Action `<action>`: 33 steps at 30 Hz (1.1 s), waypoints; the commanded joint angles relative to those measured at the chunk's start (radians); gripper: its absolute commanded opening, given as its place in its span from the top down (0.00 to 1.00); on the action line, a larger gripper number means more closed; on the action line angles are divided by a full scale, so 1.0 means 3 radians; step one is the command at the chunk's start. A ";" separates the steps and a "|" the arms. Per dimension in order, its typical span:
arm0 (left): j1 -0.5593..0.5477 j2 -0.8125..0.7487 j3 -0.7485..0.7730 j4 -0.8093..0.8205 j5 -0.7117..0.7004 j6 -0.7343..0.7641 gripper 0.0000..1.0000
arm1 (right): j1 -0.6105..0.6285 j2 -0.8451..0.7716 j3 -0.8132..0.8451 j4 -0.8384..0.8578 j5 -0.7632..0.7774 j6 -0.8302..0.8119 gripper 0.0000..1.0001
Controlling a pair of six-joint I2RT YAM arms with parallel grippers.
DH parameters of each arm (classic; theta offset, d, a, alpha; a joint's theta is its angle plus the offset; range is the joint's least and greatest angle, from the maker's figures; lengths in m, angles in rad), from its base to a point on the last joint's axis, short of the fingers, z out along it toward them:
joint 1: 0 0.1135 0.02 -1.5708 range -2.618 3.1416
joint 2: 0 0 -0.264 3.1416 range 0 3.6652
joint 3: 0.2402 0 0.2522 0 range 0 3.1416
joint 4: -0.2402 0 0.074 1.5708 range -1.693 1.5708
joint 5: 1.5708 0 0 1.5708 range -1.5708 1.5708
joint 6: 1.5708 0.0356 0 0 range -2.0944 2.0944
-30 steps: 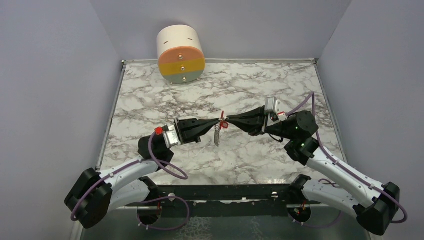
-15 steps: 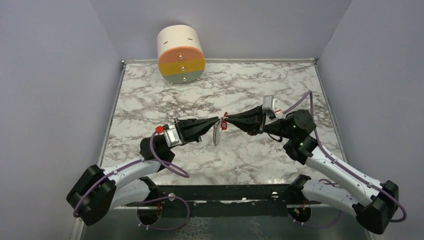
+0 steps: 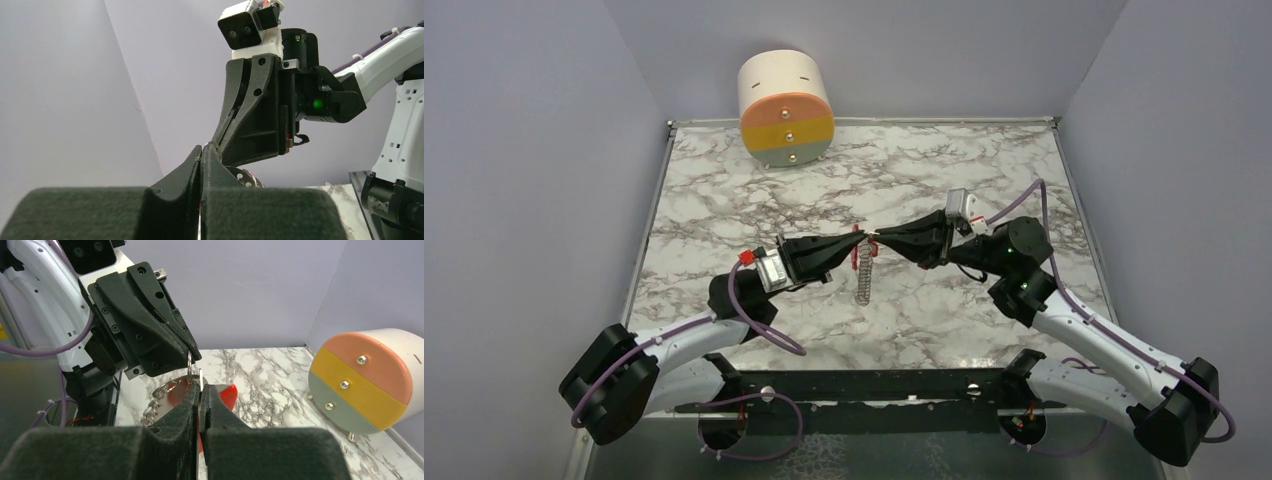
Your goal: Remove the keys from the keyring
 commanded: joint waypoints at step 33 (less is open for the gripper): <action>-0.0171 -0.0350 -0.0036 -0.0003 -0.0673 0.0662 1.00 | -0.0017 -0.0339 -0.0137 -0.0980 0.0445 -0.0114 0.76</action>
